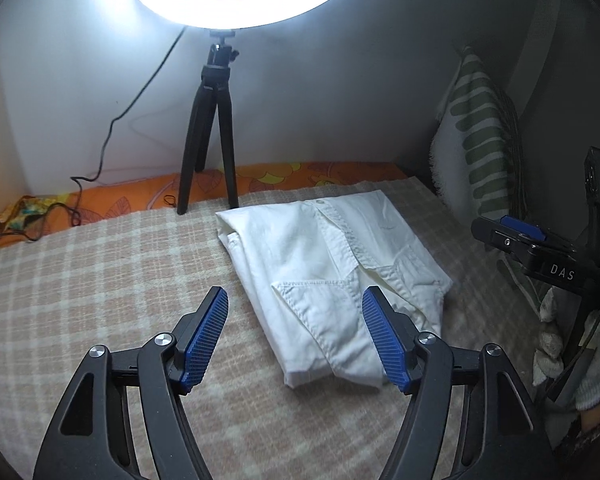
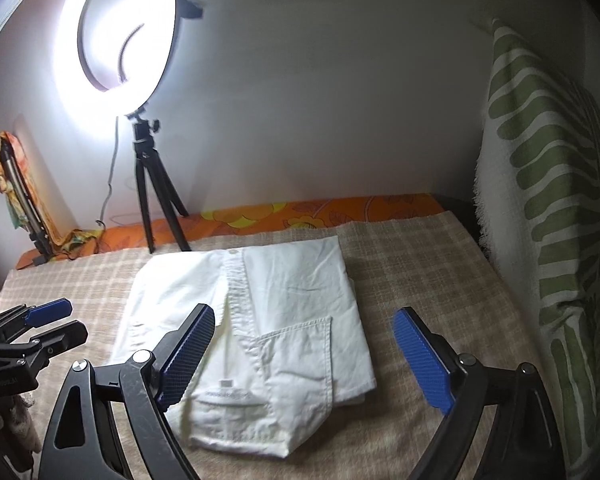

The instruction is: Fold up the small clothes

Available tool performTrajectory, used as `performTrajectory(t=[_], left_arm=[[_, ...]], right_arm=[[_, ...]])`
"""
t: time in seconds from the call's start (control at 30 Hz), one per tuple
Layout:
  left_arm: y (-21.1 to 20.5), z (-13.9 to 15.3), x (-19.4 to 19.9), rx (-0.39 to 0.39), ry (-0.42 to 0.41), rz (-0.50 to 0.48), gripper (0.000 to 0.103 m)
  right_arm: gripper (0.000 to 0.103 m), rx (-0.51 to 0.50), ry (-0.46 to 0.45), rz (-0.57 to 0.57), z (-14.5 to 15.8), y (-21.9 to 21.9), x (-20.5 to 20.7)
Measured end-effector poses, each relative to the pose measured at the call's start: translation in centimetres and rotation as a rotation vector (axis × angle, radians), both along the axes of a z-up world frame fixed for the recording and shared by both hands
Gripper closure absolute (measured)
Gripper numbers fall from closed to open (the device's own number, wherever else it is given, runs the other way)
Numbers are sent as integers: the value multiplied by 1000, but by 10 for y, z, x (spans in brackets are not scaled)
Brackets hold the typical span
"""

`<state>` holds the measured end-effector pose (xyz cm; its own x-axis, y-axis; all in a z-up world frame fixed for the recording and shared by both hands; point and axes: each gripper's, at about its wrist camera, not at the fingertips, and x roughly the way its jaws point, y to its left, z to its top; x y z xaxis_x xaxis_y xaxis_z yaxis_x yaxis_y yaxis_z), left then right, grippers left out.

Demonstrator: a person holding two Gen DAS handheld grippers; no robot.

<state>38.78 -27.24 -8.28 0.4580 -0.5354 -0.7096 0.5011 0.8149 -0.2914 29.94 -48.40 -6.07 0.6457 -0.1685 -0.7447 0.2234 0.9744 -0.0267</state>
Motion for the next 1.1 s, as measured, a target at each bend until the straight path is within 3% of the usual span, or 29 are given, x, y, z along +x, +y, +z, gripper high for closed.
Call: performTrajectory(t=[0.63,0.93,1.1], left_arm=[[54,72,-110,15,-196,-4,22],[73,82,-154,19,-204,2,19],[80,82,-167,33,-207,29,0]], right_arm=[[0,-21,-104,24,58,84,-111],[0,-35,-139,51,69,116,-159],[0,-20,-146,45,69,126,-179]])
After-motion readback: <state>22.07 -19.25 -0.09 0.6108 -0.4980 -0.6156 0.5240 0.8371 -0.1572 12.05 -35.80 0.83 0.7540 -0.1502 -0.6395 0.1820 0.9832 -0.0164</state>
